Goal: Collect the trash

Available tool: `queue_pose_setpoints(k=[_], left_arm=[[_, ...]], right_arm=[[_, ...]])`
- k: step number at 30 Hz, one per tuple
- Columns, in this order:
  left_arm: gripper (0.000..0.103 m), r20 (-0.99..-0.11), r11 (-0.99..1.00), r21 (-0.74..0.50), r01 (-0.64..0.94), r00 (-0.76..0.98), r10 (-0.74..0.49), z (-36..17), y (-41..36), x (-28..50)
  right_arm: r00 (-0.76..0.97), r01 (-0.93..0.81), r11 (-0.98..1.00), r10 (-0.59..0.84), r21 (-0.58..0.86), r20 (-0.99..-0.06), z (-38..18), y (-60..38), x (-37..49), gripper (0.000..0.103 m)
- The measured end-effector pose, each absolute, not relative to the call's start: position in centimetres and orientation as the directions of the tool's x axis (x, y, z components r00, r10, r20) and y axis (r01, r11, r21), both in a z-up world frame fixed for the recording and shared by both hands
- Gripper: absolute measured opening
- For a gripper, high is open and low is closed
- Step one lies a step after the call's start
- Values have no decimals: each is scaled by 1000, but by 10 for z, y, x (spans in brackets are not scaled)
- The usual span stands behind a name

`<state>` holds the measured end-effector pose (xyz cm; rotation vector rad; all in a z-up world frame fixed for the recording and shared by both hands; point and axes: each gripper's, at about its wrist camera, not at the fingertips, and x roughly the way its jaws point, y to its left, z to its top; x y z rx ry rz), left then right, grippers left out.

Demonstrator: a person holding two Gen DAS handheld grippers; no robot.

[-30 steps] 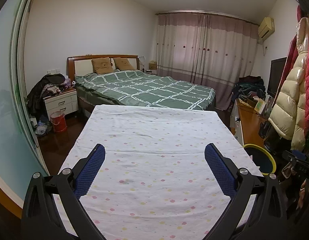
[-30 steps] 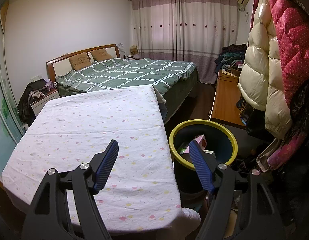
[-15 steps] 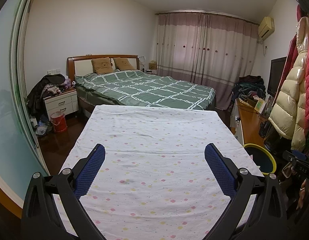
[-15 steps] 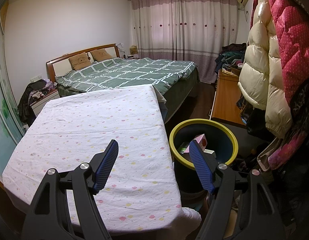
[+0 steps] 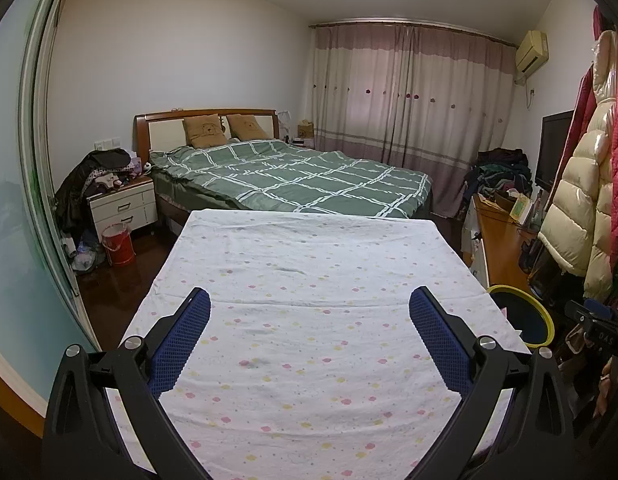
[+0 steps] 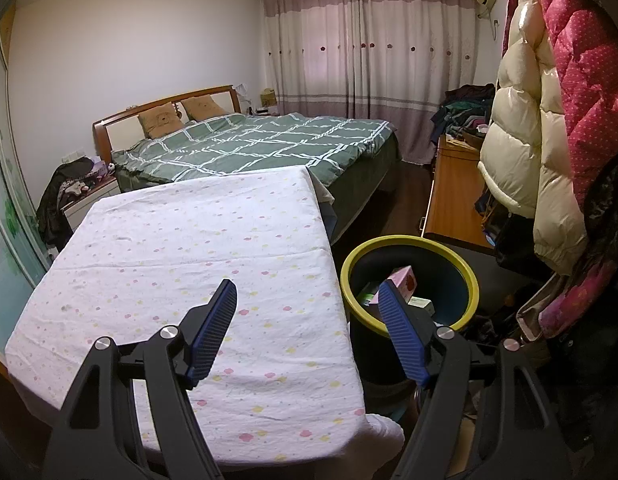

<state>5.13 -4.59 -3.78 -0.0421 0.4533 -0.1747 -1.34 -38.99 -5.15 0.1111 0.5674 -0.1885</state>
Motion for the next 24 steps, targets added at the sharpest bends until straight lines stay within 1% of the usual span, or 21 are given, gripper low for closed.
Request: queue_pose_setpoints(k=[24], left_arm=[[98,-450,979,-78,190,869,-205,-43,-53,58]], right_arm=[[824,203,978,-143,50,-549,-54,-387,-12,69]])
